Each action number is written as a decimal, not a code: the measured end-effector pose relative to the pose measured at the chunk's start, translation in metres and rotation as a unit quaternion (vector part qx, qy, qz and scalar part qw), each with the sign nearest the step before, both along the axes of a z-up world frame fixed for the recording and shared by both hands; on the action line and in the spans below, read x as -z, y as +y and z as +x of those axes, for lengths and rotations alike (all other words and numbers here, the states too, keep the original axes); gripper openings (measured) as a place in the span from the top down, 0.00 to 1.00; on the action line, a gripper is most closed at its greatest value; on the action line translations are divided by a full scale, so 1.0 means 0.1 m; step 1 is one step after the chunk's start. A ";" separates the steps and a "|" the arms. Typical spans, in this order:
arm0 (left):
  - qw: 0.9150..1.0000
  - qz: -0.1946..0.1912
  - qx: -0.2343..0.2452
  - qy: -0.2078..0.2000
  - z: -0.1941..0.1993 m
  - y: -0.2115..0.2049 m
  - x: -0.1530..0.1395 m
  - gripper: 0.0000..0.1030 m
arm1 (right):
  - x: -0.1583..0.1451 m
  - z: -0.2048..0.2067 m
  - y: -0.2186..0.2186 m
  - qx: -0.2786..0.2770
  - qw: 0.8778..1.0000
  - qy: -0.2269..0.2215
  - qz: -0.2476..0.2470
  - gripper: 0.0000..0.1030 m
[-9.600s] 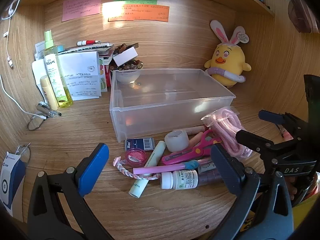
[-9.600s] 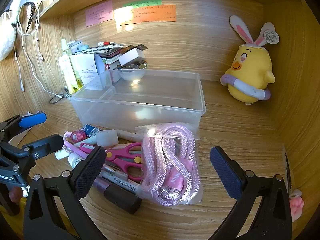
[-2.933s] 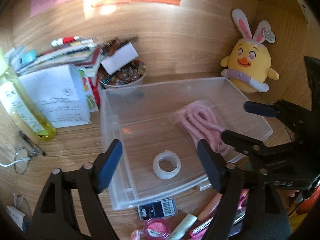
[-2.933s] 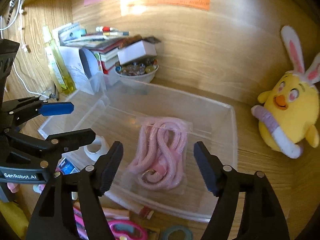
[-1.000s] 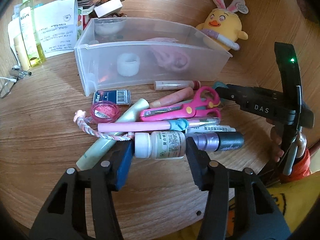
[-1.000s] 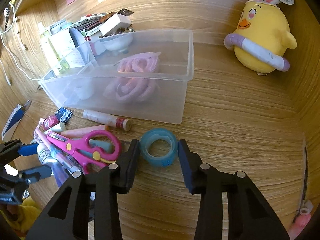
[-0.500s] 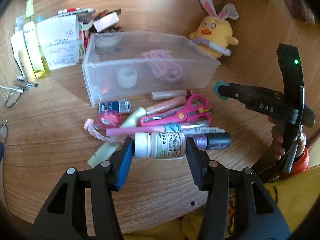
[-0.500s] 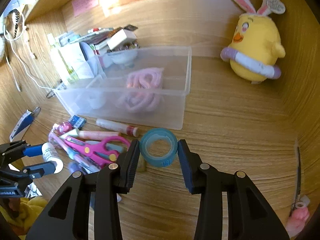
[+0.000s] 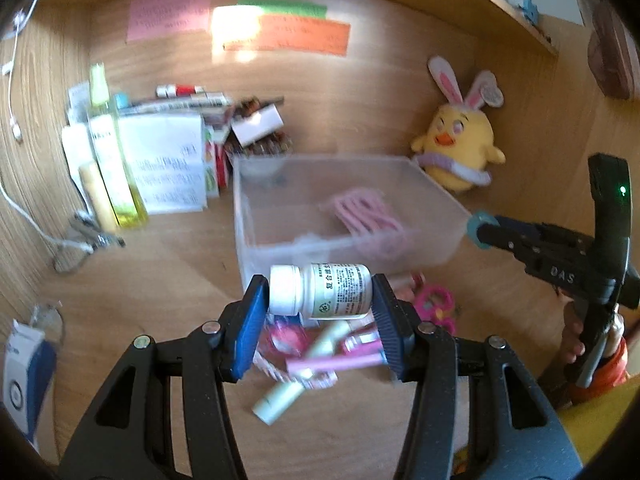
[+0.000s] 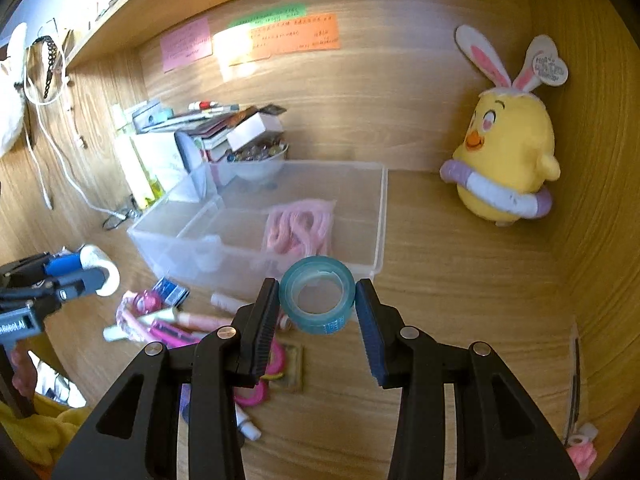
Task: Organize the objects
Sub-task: 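Grasp the white pill bottle with the left tool while the right tool grasps the blue tape roll, then lower the pill bottle and blue tape into the clear box and release both, then grasp the pink lip balm tin with the left tool while the right tool grasps the dark marker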
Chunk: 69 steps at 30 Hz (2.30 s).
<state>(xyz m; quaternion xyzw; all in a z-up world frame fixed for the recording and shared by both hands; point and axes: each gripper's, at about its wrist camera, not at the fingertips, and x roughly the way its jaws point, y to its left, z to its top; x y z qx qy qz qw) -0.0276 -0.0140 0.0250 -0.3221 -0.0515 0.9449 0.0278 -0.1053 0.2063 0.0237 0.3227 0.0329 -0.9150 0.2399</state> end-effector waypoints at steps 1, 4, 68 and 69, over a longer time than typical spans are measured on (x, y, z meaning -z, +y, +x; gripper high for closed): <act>1.000 -0.002 -0.001 0.006 -0.03 -0.02 -0.04 0.50 | -0.02 -0.03 0.00 0.000 1.000 -0.001 -0.003 0.65; 1.000 -0.009 0.000 0.021 -0.12 -0.05 -0.13 0.50 | -0.08 -0.11 -0.01 -0.001 1.000 -0.002 -0.013 0.65; 0.997 -0.019 -0.006 -0.072 -0.16 -0.31 0.31 0.08 | 0.14 0.24 -0.49 -0.083 0.995 -0.046 0.008 0.32; 0.997 -0.021 -0.011 -0.069 -0.13 -0.31 0.33 0.08 | 0.18 0.28 -0.48 -0.085 0.995 -0.051 0.008 0.32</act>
